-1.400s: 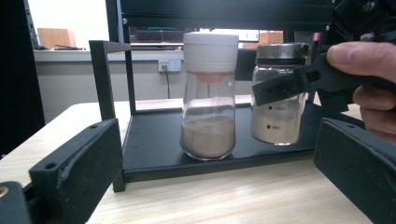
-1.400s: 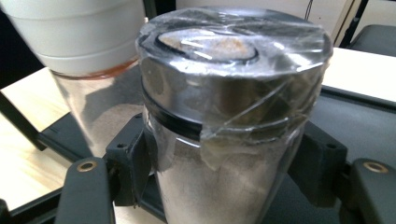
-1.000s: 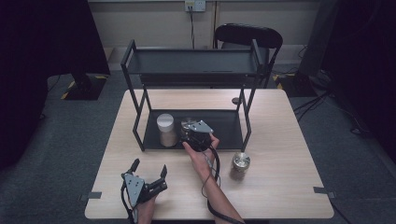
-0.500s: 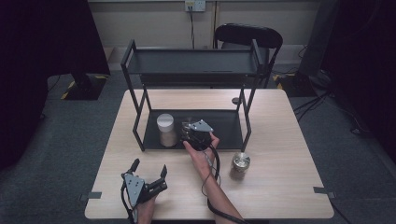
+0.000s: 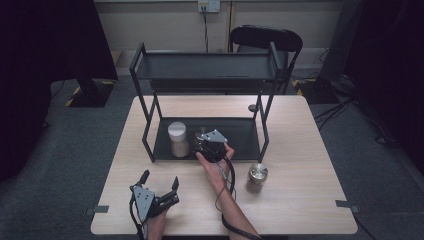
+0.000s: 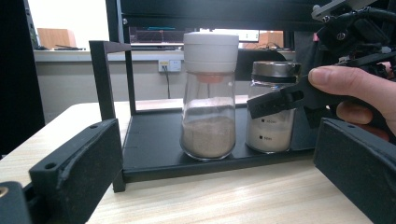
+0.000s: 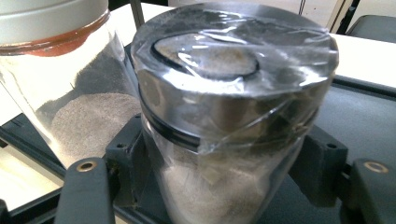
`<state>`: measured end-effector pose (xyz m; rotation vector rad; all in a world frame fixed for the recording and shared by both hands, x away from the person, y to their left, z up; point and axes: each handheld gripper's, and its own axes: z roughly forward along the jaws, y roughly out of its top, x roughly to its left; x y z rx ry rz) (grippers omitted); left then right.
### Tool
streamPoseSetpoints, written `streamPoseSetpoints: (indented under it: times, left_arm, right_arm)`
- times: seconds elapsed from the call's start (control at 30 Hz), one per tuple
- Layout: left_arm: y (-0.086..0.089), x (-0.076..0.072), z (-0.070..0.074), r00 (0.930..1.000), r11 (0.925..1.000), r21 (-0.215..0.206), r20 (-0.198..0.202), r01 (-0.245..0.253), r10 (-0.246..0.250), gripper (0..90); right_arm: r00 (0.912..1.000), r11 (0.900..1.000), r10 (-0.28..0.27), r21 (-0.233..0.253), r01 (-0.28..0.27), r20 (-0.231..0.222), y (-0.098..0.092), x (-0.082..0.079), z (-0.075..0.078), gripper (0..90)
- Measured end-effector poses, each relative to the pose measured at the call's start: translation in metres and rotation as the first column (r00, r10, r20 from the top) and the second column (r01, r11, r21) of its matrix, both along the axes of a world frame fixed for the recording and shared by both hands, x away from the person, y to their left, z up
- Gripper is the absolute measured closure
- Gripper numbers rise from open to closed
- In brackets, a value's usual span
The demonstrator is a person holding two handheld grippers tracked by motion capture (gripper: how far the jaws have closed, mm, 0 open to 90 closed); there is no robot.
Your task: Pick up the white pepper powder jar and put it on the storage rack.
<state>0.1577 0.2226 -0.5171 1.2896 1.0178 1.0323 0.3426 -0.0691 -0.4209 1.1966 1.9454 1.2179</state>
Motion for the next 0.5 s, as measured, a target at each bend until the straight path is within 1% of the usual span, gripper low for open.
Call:
streamPoseSetpoints:
  times: [0.17,0.23,0.5]
  left_arm:
    - [-0.0003,-0.0001,0.0000,1.0000,1.0000,0.000,0.000,-0.002,0.002,0.7]
    - [-0.0002,-0.0001,-0.0001,1.0000,1.0000,0.000,0.000,-0.001,0.001,0.7]
    - [-0.0001,-0.0001,-0.0001,1.0000,1.0000,0.000,0.000,-0.001,0.001,0.7]
  right_arm:
    - [1.0000,1.000,0.001,-0.006,-0.001,-0.001,0.0011,-0.0004,0.0001,30.9]
    - [1.0000,1.000,0.004,-0.017,-0.003,0.003,0.0024,-0.0009,0.0001,30.9]
    - [1.0000,1.000,0.001,-0.024,-0.001,0.003,0.0036,-0.0012,-0.0002,31.0]
